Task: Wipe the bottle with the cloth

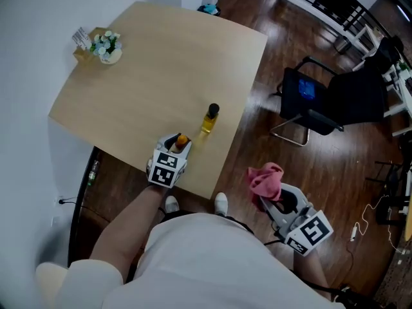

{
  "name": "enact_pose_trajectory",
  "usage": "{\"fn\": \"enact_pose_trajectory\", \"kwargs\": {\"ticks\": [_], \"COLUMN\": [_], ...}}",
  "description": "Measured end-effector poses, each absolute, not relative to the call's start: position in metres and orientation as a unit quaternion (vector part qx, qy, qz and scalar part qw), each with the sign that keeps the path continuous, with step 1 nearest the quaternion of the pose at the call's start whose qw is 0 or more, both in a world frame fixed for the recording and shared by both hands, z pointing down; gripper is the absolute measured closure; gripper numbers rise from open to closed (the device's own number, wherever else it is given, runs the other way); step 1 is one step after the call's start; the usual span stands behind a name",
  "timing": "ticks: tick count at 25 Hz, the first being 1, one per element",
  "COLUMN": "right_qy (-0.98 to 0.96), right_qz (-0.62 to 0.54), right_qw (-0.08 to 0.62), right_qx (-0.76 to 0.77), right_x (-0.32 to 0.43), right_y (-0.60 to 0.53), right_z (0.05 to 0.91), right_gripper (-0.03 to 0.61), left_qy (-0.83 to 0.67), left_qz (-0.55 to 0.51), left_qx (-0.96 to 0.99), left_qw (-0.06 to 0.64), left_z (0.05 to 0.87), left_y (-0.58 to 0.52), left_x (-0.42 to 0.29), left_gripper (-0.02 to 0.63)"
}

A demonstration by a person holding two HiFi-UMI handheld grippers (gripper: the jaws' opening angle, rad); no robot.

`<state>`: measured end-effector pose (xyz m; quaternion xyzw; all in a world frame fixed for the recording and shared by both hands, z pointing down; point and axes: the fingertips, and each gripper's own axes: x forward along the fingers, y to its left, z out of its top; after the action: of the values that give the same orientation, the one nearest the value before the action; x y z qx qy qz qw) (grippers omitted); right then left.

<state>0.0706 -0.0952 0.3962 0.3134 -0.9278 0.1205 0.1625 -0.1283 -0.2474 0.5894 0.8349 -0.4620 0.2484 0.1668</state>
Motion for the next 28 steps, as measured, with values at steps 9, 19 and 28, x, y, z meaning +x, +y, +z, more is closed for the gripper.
{"fn": "enact_pose_trajectory", "kwargs": {"ticks": [9, 19, 28], "right_qy": [-0.924, -0.971, -0.983], "right_qz": [0.122, 0.052, 0.086], "right_qw": [0.146, 0.068, 0.062], "right_qx": [0.333, 0.222, 0.146], "right_x": [0.056, -0.034, -0.063], "right_y": [-0.115, -0.172, -0.165], "right_z": [0.404, 0.359, 0.379], "right_gripper": [0.485, 0.485, 0.486], "left_qy": [-0.41, -0.295, -0.276], "left_qz": [0.212, 0.152, 0.091], "left_qx": [0.873, 0.935, 0.948], "left_qw": [0.16, 0.126, 0.129], "left_z": [0.547, 0.408, 0.357], "left_y": [-0.247, -0.199, -0.16], "left_x": [-0.127, -0.1, -0.09], "left_gripper": [0.454, 0.454, 0.454]}}
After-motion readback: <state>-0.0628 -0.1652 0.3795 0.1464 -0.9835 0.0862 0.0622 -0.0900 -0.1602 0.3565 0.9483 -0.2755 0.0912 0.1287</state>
